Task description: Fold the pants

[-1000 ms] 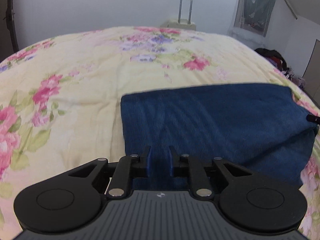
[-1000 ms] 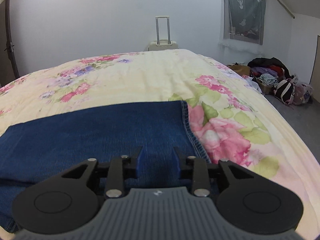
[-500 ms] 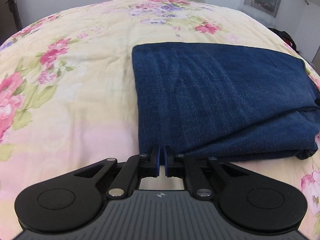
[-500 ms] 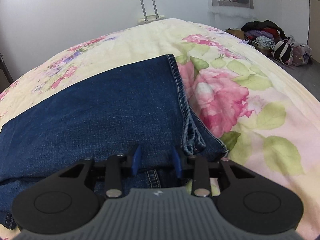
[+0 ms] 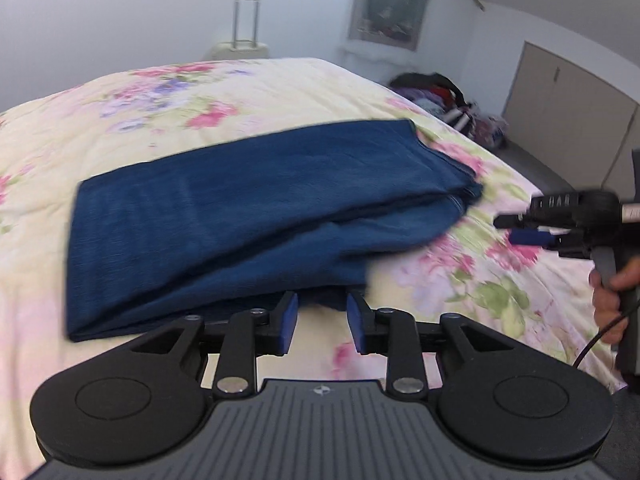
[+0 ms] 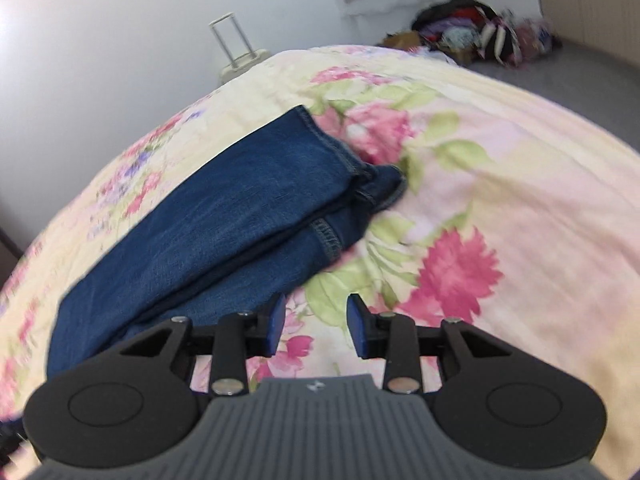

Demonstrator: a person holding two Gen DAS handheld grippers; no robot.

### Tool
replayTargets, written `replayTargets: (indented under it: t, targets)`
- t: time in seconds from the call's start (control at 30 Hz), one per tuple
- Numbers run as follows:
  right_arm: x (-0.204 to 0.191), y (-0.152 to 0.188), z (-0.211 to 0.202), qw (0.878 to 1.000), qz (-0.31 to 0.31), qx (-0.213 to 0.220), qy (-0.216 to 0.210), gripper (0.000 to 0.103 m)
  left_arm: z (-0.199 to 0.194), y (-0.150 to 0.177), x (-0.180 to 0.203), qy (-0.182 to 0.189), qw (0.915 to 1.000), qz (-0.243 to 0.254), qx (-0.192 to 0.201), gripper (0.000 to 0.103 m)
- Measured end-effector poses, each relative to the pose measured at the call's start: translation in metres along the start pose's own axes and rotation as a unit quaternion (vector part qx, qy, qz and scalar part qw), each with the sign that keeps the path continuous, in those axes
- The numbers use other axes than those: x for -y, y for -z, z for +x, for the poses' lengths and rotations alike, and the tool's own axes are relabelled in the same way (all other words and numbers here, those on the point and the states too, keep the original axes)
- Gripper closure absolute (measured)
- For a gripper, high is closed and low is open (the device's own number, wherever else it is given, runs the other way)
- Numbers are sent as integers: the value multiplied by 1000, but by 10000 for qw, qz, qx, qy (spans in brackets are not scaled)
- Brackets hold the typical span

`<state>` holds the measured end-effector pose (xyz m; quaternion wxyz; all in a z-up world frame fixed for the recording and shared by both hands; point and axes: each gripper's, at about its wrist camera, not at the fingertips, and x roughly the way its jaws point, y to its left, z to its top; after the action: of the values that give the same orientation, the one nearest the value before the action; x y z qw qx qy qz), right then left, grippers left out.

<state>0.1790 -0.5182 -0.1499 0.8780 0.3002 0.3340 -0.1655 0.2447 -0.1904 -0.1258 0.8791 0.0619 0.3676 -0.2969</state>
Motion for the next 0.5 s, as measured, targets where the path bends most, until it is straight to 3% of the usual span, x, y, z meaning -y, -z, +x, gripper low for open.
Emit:
replayTargets:
  t: [0.17,0.27,0.4,0.5]
  targets:
    - [39,-14,4,9960,719,-13,-527,68,35,-8,16,-86,9997,-168,-124,68]
    - [55,-26,20,9951,782,39,-598,67,47,-14,24,-154,9997,-84,-154,68]
    - [82,-42,54,9853,1442,-5,-919,66,60,-13,26,-284,9991,-92,-297,68]
    - [91,-54,86,9809,1635,-27,-1048,77,65,-11,28,-390,9985,14,-372,72]
